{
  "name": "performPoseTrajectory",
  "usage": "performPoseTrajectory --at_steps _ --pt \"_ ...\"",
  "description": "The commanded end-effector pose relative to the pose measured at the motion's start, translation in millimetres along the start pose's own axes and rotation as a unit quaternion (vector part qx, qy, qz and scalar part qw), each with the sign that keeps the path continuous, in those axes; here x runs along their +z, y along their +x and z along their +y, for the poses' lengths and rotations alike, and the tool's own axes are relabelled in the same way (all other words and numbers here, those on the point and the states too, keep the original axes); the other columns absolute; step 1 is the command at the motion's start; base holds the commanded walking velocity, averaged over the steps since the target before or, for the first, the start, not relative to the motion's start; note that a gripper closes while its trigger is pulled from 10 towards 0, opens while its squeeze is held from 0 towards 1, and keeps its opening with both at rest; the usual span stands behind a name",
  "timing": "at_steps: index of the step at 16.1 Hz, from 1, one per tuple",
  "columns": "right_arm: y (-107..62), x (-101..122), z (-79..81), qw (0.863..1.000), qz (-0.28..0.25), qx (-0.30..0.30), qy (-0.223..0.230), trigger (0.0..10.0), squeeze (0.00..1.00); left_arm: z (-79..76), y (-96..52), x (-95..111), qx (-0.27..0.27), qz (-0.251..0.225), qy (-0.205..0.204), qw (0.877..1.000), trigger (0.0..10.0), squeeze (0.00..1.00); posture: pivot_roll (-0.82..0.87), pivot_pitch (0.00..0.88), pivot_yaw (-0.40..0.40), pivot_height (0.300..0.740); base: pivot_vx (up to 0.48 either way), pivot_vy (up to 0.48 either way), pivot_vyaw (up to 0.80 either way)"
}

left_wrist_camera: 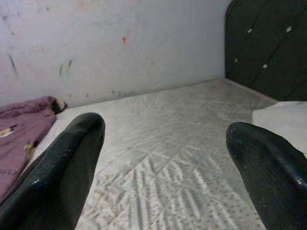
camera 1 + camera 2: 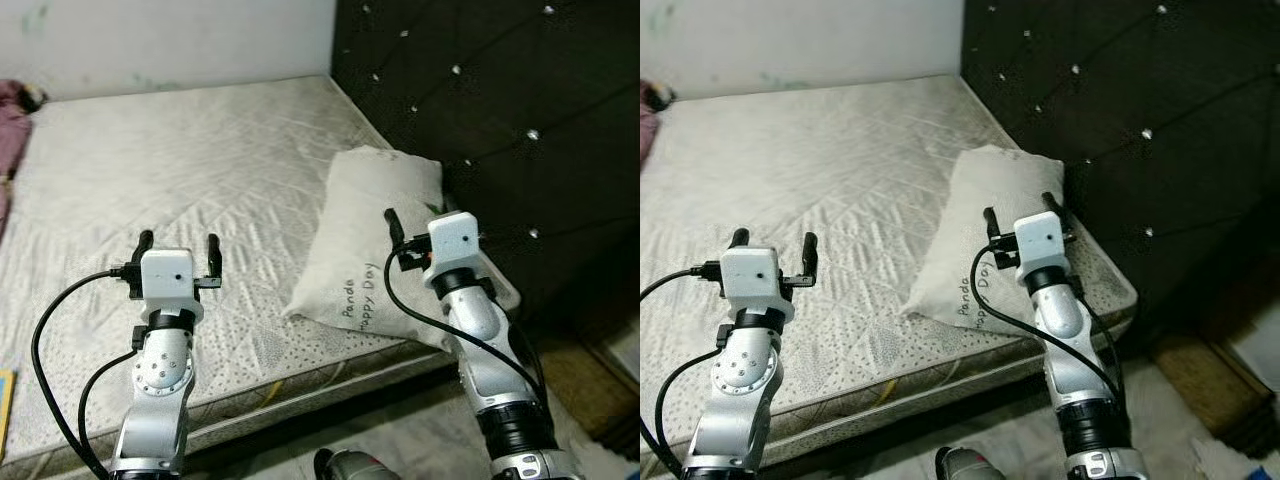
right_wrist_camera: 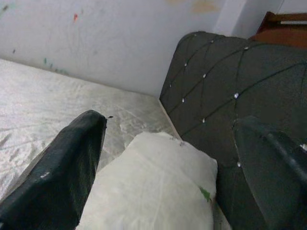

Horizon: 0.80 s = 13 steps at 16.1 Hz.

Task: Clean up the room

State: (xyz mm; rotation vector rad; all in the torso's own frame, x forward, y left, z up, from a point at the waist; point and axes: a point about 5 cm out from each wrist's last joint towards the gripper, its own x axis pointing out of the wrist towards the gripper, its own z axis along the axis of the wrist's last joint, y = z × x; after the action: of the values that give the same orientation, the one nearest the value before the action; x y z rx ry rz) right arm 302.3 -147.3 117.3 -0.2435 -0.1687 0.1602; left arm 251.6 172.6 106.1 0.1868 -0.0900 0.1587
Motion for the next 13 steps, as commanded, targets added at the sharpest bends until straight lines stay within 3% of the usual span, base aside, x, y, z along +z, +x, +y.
performPoseTrajectory --at_steps 1,2,7,13 --pt "2.3 1.6 5.0 1.000 -0.004 0.002 0.011 10.0 0.00 4.9 -0.3 -4.9 0.001 0.016 -0.020 1.000 10.0 0.00 -0.01 0.000 -0.001 0.740 0.000 0.000 0.00" --pt "1.6 0.0 8.2 1.000 0.000 0.002 0.020 10.0 0.00 5.9 -2.5 -10.8 -0.002 0.028 -0.047 0.998 10.0 0.00 -0.01 0.000 -0.003 0.740 0.000 0.000 0.00" --pt "-2.4 -0.5 11.1 1.000 -0.001 0.008 0.020 10.0 0.00 4.2 -2.6 -2.7 0.027 0.012 -0.010 1.000 10.0 0.00 -0.01 0.000 -0.008 0.740 0.000 0.000 0.00" --pt "-4.0 1.2 9.3 1.000 -0.001 0.008 0.021 10.0 0.00 -4.1 -4.8 2.6 0.003 0.000 -0.023 1.000 10.0 0.00 -0.02 0.000 -0.008 0.740 0.000 0.000 0.00"
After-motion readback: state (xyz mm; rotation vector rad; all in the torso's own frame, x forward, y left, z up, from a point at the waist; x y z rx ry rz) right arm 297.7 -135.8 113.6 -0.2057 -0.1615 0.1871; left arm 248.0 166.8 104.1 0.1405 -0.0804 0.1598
